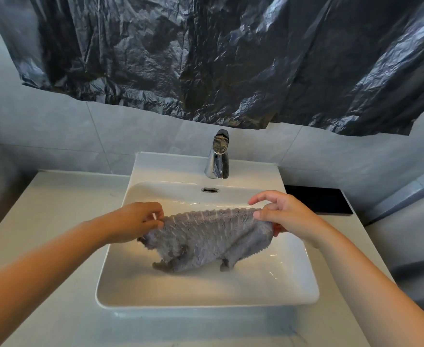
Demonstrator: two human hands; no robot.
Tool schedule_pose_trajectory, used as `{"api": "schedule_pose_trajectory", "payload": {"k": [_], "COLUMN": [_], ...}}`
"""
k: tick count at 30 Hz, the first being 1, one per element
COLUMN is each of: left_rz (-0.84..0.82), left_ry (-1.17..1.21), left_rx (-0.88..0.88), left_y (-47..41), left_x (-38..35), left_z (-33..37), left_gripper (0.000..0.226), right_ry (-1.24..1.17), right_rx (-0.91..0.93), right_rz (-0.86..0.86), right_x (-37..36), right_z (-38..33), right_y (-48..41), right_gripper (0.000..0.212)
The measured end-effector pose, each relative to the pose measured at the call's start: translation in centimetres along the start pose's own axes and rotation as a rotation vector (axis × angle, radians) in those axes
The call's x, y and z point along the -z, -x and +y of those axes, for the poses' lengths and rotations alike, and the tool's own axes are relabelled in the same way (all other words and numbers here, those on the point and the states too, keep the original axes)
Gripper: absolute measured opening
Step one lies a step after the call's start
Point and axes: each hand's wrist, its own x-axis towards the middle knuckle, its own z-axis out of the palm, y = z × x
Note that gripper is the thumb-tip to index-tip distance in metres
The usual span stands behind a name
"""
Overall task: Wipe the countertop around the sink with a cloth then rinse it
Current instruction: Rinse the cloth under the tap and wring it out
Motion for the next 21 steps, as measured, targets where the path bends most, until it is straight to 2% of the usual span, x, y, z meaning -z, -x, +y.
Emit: {"api": "schedule_pose_trajectory", "payload": {"k": [2, 4, 5, 7, 9, 11, 13, 15, 16, 18, 20, 21], "left_rz": [0.162, 0.304, 0.301, 0.144, -0.055, -0.124, -0.024, 0.166, 0.245, 0.344, 0.405, 0.443], "left_ry": [0.027, 0.249, 0.423, 0.784, 1.028, 1.151, 1.168, 1.122, 1.085, 0.954, 0.853, 0.830], "left_rx": [0.018, 0.060, 0.092, 0.147, 0.178, 0.182, 0.193, 0.211, 0.203, 0.156, 0.097, 0.086], "left_y": [-0.5, -0.9, -0.9, -0.6, -0.5, -0.4, -0.6, -0.9, -1.1, -1.4, -1.5, -1.6], "left_x": [-0.1, 0.6, 1.2, 2.4, 2.9, 2.9, 2.5, 1.9, 1.6, 1.2, 0.9, 0.8], "left_z": [0.0, 0.0, 0.0, 0.0, -0.4, -0.5, 0.1, 1.0, 1.5, 2.3, 3.3, 3.7], "left_gripper": [0.011, 0.018, 0.026, 0.051, 0.076, 0.075, 0.045, 0.019, 0.015, 0.014, 0.014, 0.015], "right_ry": [-0.007, -0.014, -0.017, -0.039, -0.116, -0.155, -0.203, -0.250, -0.202, 0.039, 0.240, 0.255], "right_rx": [0.060, 0.116, 0.126, 0.111, 0.066, 0.024, -0.014, -0.036, -0.035, -0.008, 0.039, 0.077], "right_rz": [0.008, 0.030, 0.033, 0.029, 0.026, 0.027, -0.025, -0.149, -0.187, -0.133, -0.038, -0.022], "right_x": [-0.1, -0.1, 0.1, 0.7, 1.3, 1.6, 1.5, 1.1, 0.7, -0.3, -1.4, -2.0], "right_z": [-0.4, -0.9, -1.0, -1.3, -1.2, -0.9, -0.8, -1.2, -1.4, -1.7, -2.0, -2.2], "right_y": [0.2, 0.5, 0.7, 1.1, 1.2, 1.2, 1.1, 1.3, 1.3, 0.9, 0.6, 0.5], "right_gripper": [0.009, 0.006, 0.005, 0.003, 0.005, 0.014, 0.020, 0.024, 0.030, 0.037, 0.030, 0.022]}}
